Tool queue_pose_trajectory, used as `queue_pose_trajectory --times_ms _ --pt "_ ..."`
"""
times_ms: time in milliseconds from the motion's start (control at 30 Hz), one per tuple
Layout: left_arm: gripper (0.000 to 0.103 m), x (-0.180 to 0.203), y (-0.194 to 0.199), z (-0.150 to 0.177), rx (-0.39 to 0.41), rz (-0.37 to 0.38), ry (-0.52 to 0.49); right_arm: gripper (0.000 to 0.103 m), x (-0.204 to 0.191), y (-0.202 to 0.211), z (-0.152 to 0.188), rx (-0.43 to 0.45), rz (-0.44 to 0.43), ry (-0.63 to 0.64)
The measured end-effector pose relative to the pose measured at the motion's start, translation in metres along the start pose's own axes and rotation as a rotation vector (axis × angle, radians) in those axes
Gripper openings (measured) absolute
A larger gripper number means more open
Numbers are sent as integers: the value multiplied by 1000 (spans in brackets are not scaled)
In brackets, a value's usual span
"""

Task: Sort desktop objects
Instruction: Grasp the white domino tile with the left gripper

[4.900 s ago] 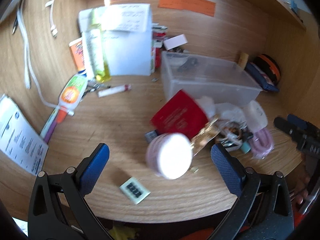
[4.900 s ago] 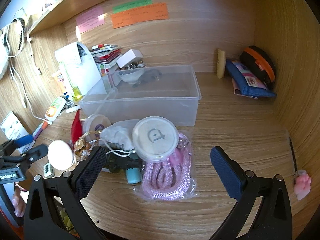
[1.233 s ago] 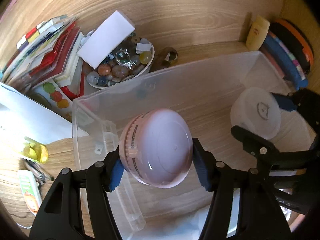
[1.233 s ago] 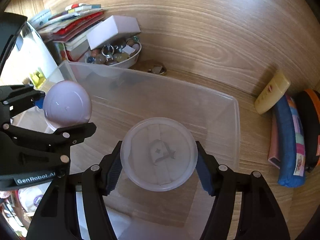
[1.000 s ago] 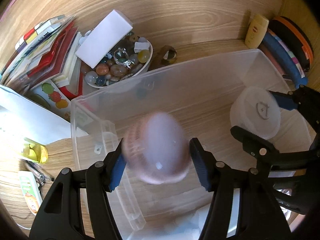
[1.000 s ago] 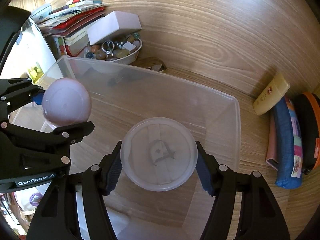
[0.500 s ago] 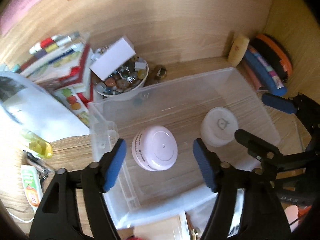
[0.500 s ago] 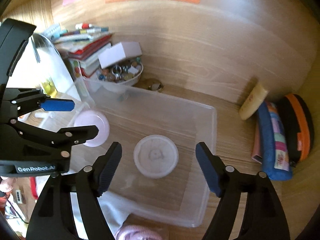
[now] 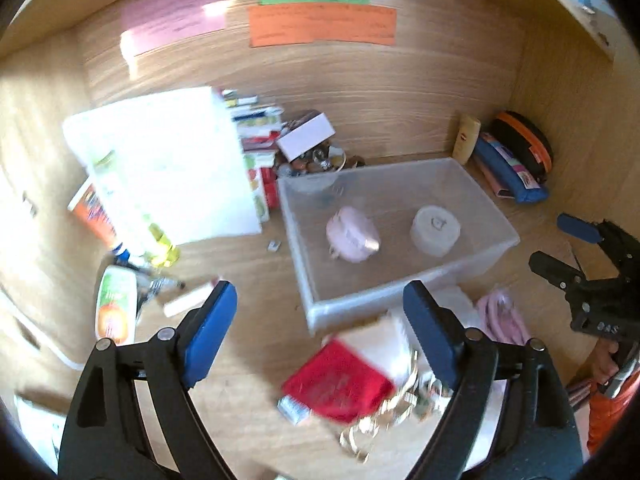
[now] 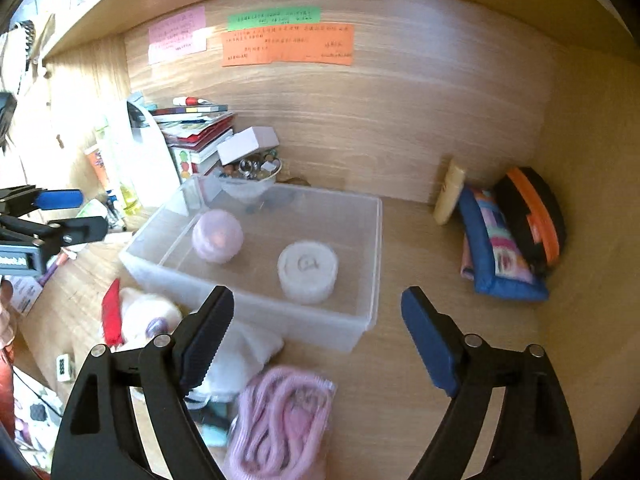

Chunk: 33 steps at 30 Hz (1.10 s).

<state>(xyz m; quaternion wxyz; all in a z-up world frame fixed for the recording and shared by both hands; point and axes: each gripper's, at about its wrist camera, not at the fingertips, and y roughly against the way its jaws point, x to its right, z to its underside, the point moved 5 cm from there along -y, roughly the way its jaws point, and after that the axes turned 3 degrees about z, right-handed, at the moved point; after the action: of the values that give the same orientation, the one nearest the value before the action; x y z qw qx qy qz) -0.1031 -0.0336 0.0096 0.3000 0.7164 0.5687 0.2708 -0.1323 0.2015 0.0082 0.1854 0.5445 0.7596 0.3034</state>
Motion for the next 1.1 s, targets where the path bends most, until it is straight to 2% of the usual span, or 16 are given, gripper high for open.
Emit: queue_pose_trajectory --times_ms 100,233,467,600,867,933,1000,1067,1100 --pt "91 -10 10 23 1 -12 26 84 0 3 18 -13 -5 -25" --pt "91 -26 16 56 -10 -83 41 84 0 5 48 -47 8 -53" --pt "91 -46 11 124 -91 -72 134 84 3 10 94 -107 26 -94" --pt "91 -48 11 156 -130 -54 162 84 5 9 110 -142 1 -130" --pt "90 -37 12 188 -143 -62 118 84 -3 2 122 -180 -13 -132" --pt "87 -36 13 190 -113 -96 91 84 -7 -2 123 -188 -12 -122" --pt "71 -37 8 193 -112 -120 72 84 -10 -5 123 -193 -15 -115" --pt "62 -39 1 196 -137 -99 75 84 -12 -8 121 -194 -18 -112" --pt "61 -40 -1 197 -135 -89 85 84 -12 -9 120 -194 -18 -111"
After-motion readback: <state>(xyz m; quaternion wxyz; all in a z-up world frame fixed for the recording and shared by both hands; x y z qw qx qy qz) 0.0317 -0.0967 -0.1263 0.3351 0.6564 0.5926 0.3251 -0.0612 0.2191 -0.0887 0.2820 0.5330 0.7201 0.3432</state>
